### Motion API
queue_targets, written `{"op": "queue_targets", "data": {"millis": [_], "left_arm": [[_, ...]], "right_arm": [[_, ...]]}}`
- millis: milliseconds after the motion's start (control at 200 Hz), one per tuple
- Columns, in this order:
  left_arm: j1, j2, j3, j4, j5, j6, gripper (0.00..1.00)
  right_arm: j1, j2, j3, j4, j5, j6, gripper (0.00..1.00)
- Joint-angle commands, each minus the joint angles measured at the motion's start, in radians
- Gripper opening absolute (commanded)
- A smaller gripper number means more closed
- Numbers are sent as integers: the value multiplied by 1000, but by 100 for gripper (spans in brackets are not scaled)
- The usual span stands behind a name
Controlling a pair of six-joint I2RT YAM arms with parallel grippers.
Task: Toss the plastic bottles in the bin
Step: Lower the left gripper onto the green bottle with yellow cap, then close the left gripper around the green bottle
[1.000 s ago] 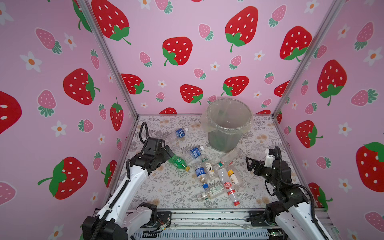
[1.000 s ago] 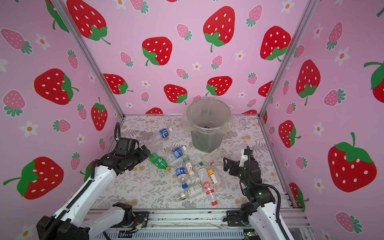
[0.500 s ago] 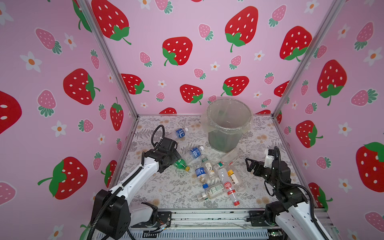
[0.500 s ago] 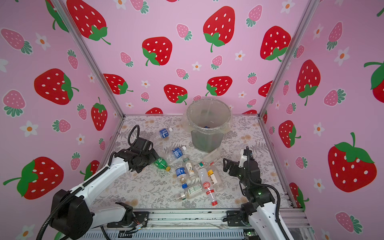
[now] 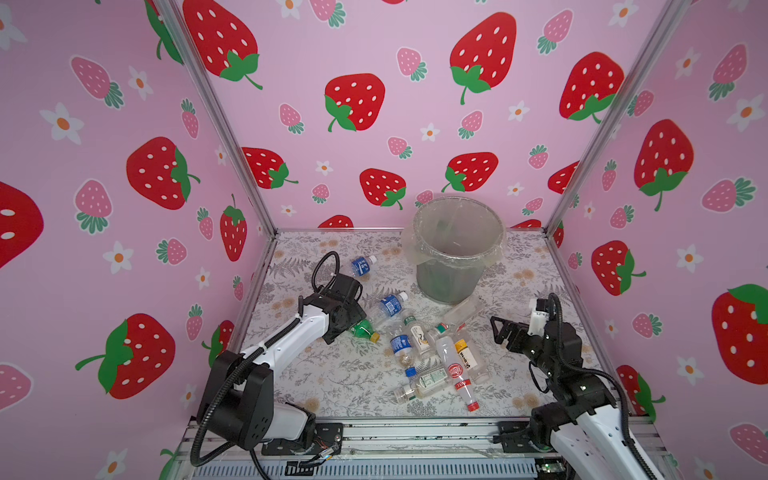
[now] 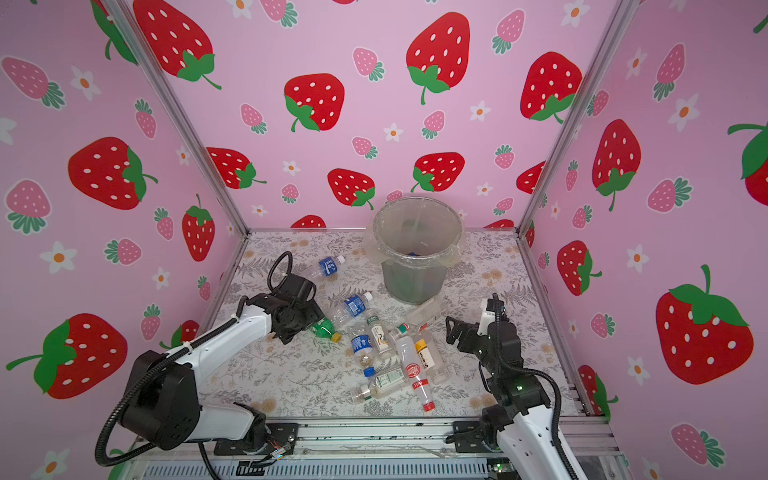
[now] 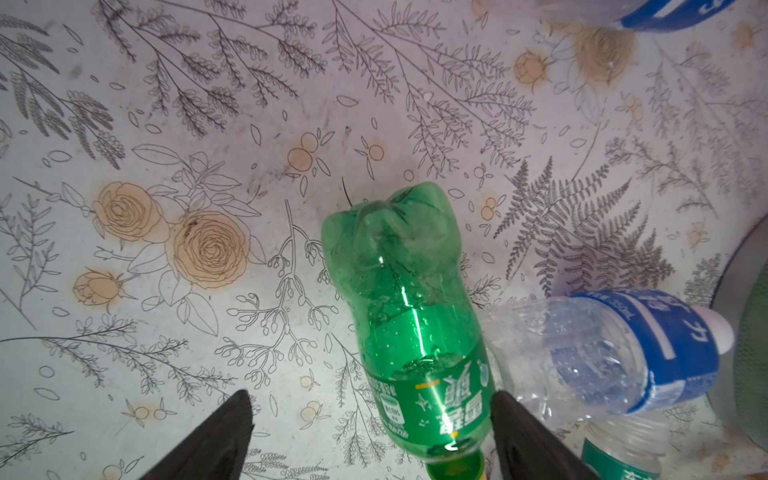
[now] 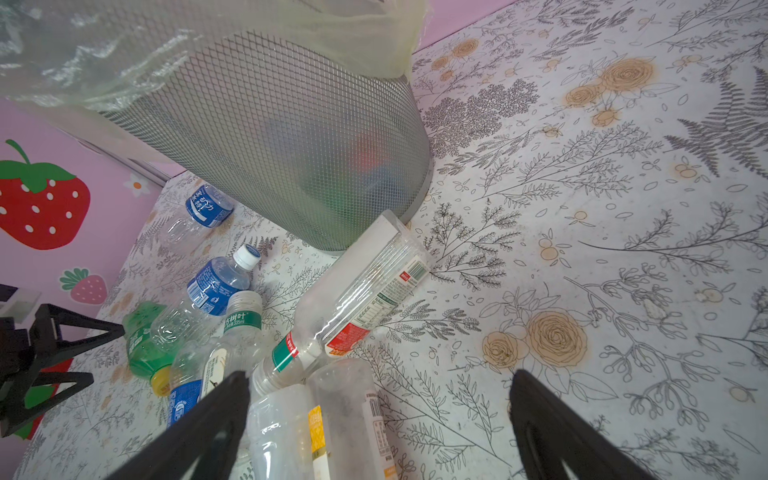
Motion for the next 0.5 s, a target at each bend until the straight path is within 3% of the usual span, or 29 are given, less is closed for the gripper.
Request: {"op": "queue_targets", "data": {"millis": [0, 495], "left_arm": [[-4, 9, 39, -1, -42, -22, 90], [-3, 127, 45, 76, -4, -32, 81]], "right_arm": [[0, -10, 7, 2, -27, -5, 99], [0, -29, -5, -10, -22, 14, 99]]}}
